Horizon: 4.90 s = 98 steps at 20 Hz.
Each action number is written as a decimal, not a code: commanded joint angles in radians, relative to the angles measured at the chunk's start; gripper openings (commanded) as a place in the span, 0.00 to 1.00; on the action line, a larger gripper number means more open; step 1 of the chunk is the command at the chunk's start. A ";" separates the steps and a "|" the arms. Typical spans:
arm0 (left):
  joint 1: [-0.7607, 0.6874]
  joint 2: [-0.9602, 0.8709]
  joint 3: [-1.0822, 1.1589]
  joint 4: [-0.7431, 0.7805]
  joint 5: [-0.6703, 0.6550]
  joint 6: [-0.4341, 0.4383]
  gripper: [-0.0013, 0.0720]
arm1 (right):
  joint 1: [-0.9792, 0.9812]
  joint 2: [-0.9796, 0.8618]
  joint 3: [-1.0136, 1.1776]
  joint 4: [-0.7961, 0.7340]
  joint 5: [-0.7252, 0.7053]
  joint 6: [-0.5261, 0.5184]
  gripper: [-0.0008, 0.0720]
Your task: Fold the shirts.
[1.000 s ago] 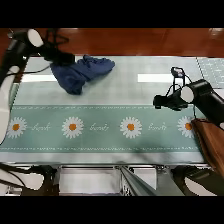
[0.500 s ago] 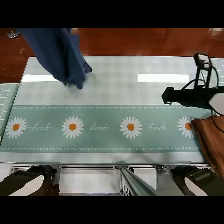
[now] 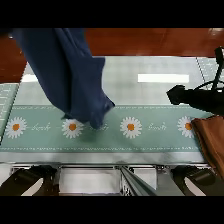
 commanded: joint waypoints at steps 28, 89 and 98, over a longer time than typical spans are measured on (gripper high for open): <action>0.122 -0.053 -0.571 0.229 -0.362 -0.155 0.97 | 0.000 0.005 -0.121 0.017 -0.128 -0.012 0.87; 0.463 0.188 0.307 -0.432 -0.149 0.267 0.05 | -0.037 0.019 0.961 0.374 0.432 -0.470 0.04; 0.457 0.139 -0.150 -0.393 -0.430 0.172 0.05 | -0.037 0.131 0.451 0.270 0.715 -0.325 0.04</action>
